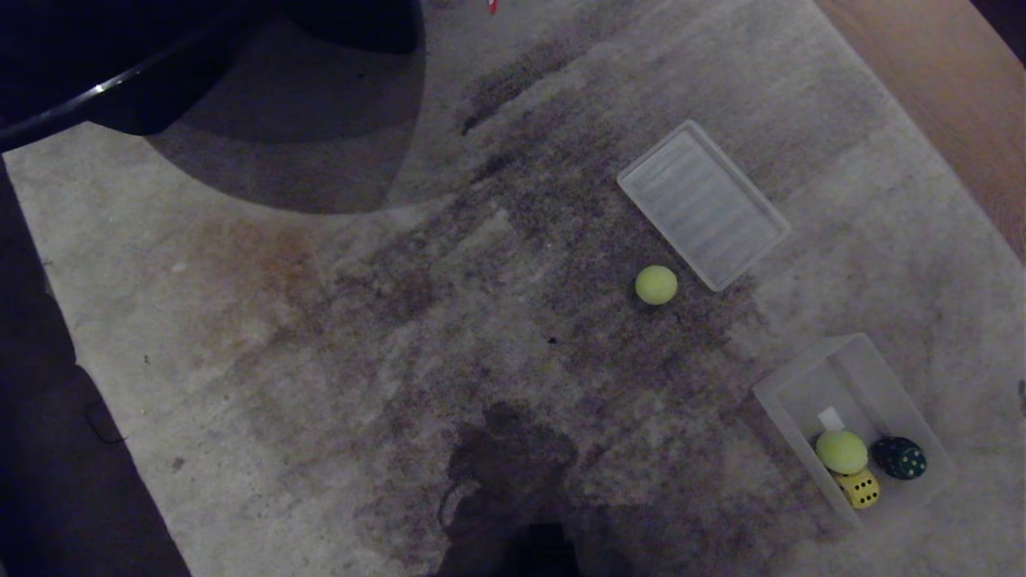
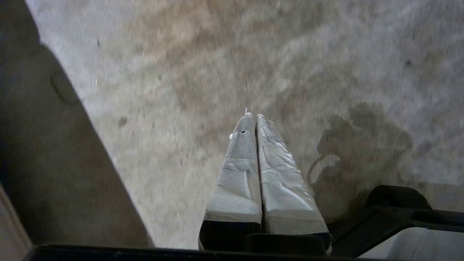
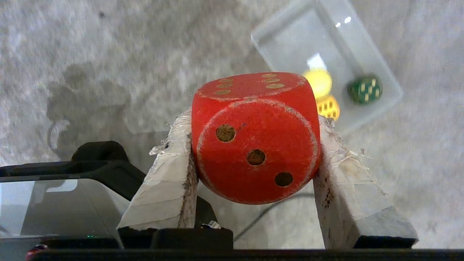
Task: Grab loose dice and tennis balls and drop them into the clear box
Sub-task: Put the toys in the box
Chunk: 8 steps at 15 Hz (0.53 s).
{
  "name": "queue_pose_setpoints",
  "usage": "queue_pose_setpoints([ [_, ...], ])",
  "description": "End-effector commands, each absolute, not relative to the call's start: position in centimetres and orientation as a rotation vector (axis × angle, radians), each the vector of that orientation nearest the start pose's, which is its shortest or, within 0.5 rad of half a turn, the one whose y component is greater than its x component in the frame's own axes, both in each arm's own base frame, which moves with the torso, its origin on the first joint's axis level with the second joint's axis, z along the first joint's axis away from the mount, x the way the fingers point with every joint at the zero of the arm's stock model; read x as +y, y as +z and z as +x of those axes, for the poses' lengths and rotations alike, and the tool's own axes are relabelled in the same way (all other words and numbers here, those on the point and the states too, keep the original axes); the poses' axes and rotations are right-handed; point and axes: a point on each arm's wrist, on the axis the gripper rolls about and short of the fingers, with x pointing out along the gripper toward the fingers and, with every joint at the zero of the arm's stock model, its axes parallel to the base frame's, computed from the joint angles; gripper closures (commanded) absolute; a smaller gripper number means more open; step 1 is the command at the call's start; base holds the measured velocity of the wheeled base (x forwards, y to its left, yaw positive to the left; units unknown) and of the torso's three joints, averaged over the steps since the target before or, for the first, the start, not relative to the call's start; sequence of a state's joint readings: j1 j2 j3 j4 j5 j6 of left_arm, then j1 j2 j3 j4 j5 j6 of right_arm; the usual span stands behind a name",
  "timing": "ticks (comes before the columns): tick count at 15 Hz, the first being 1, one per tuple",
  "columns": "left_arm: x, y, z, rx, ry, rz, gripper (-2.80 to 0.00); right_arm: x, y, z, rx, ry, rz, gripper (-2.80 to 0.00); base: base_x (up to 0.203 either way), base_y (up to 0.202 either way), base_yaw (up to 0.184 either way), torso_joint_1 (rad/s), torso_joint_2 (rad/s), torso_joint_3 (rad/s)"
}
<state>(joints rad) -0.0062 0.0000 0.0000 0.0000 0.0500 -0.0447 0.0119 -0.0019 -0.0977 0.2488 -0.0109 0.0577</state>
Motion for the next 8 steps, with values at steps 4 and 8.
queue_pose_setpoints([
  [4,0.13,7.51,-2.26,0.002,0.045,-0.046,0.0,-0.06,7.68,-3.21,0.153,-0.003,0.056,0.0,0.181,0.0,-0.001,0.001,0.0,0.003],
  [8,0.13,7.51,-2.26,0.002,0.045,-0.046,0.0,-0.07,7.64,-3.2,0.155,-0.005,0.058,0.0,0.046,0.0,-0.001,0.002,0.0,0.0],
])
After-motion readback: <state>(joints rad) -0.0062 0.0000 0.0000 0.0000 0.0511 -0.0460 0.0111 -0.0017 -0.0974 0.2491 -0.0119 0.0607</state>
